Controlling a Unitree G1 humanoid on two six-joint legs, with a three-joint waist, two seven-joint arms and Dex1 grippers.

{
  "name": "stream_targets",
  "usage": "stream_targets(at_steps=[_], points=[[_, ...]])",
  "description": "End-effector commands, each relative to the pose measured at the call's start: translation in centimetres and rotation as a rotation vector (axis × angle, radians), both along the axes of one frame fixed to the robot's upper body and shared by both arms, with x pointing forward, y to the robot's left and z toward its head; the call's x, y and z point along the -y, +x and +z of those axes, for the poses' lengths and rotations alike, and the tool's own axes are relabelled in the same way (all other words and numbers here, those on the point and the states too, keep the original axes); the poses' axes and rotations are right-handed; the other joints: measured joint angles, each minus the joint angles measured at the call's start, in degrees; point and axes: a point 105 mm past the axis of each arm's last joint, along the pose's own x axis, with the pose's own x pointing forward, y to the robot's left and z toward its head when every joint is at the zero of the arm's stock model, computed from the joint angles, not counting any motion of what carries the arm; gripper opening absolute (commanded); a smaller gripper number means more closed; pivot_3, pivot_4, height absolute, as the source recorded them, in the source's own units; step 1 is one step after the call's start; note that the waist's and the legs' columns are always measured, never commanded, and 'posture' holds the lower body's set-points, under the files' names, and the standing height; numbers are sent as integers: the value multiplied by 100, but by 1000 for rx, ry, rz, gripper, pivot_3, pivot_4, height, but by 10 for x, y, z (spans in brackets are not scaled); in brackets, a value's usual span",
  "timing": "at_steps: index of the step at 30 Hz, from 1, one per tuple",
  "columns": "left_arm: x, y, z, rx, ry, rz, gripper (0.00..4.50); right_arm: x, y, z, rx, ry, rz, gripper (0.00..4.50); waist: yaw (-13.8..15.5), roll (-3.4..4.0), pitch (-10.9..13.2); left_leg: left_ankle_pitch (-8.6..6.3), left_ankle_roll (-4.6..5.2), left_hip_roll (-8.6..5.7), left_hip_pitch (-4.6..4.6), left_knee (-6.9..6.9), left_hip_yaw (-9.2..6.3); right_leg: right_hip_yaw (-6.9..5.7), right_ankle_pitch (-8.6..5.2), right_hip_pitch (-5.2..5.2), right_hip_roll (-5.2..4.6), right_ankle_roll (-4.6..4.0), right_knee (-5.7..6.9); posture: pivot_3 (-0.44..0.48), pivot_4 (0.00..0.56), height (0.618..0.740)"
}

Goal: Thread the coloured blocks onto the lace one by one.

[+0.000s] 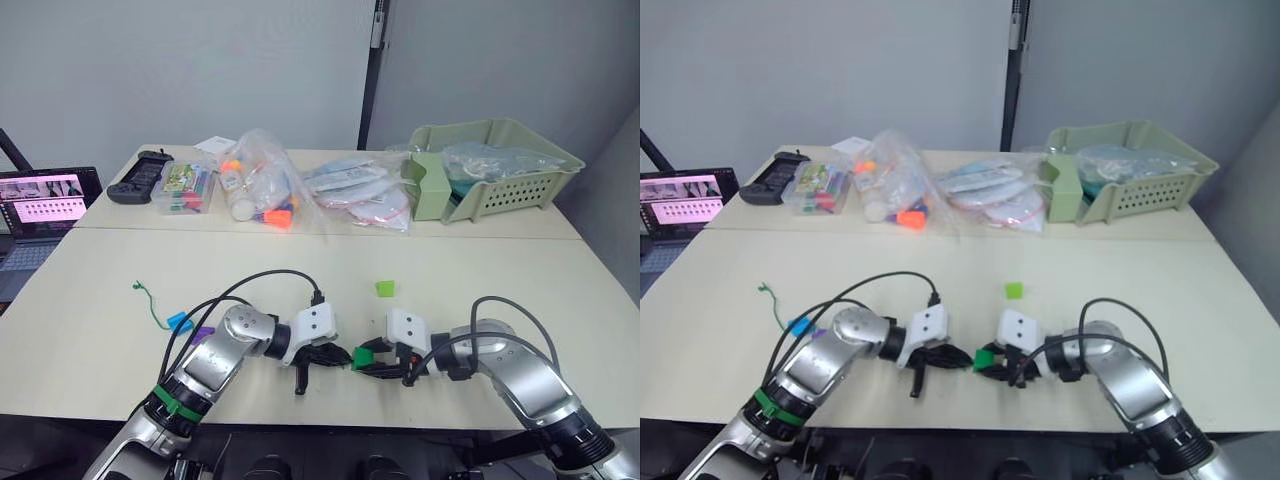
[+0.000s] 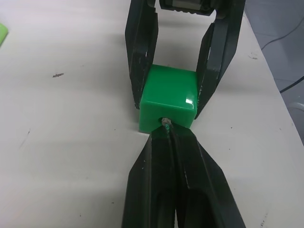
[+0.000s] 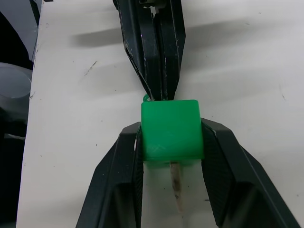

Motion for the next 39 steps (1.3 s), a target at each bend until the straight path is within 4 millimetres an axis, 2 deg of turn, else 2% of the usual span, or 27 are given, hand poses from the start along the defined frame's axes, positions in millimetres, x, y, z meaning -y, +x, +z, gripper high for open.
stream_targets(at_steps=[1, 6, 7, 10, 13, 18, 25, 31, 34, 39], points=[[18, -6, 9, 46, -22, -81, 37, 5, 1, -8, -25, -25, -36, 1164, 17, 0, 0, 0, 0, -1, 0, 0, 1, 0, 1, 1, -1, 2, -2, 0, 150, 740], [8, 2, 14, 61, -25, -39, 37, 6, 2, -9, -26, -27, -39, 1164, 17, 0, 0, 0, 0, 0, 1, 1, 3, 1, 1, 1, -1, 4, -2, 0, 150, 740], [6, 3, 15, 64, -28, -34, 604, 6, 2, -9, -26, -28, -40, 1164, 16, 0, 0, 0, 0, 0, 1, 1, 3, 1, 1, 1, 0, 4, -2, 0, 150, 740], [-3, 4, 20, 72, -31, -23, 1493, 8, 1, -10, -29, -30, -44, 1164, 12, 0, 0, 0, 0, 1, 1, 1, 1, 1, 1, 0, 0, 3, -2, 0, 150, 740], [-14, -1, 18, 45, -4, -35, 2506, 12, 0, -11, -31, -35, -49, 1164, 1, 0, 0, 0, 0, 2, 0, 1, 1, 1, 2, -1, 1, 3, -2, 0, 150, 740], [-21, -2, 5, 29, 21, -26, 2506, 20, -1, -12, -33, -50, -60, 1164, 29, 0, 0, 0, 0, 2, -1, 1, 0, 1, 1, -1, -3, 3, -3, 0, 150, 740], [-11, -1, 6, 23, -11, -23, 2506, 31, -6, -16, -40, -86, -61, 1164, 115, 0, 0, 0, 0, -1, -8, 1, 4, 0, 1, 0, -9, 6, -12, 0, 150, 740], [-3, -2, 3, 18, -16, -39, 2506, 32, -6, -16, -40, -85, -71, 1164, 114, 0, 0, 0, 0, -2, -9, 1, 6, -1, 1, -1, -10, 7, -12, 0, 150, 740], [-4, -2, -5, 13, 7, -42, 1730, 31, -6, -15, -39, -81, -71, 1164, 111, 0, 0, 0, 0, -2, -9, 1, 13, -1, 1, -1, -10, 7, -12, 0, 150, 740], [-2, -1, -8, 16, 6, -35, 53, 30, -5, -14, -36, -78, -71, 1164, 110, 0, 0, 0, 0, -1, -9, 1, 21, -2, 1, 0, -9, 7, -12, 0, 150, 740]])
